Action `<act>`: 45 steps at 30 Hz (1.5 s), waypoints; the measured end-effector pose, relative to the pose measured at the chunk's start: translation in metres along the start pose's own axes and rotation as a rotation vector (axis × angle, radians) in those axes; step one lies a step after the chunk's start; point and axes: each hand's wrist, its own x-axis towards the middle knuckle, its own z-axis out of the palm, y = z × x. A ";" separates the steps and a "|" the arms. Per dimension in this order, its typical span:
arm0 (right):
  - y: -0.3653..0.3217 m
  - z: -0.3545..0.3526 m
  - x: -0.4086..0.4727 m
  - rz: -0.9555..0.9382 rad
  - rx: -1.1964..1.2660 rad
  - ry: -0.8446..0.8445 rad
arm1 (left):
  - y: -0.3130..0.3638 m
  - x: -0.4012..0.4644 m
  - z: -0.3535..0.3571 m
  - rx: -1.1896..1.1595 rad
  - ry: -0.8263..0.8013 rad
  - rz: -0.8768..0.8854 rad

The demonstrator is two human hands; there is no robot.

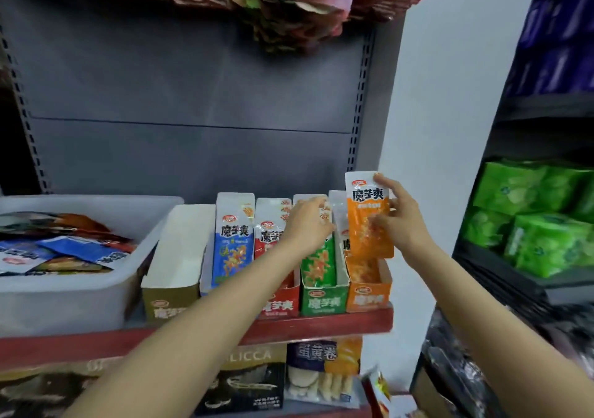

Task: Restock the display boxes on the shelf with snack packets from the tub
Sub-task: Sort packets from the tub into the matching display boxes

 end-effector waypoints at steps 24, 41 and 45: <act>0.010 0.020 -0.009 -0.302 -0.757 -0.228 | 0.001 -0.019 0.003 -0.040 0.110 -0.002; -0.108 0.345 -0.013 -0.448 -0.365 -0.705 | -0.190 -0.060 -0.248 0.280 0.435 -0.278; -0.123 0.396 -0.010 -0.298 -0.380 -0.892 | -0.226 -0.069 -0.292 0.448 0.410 -0.462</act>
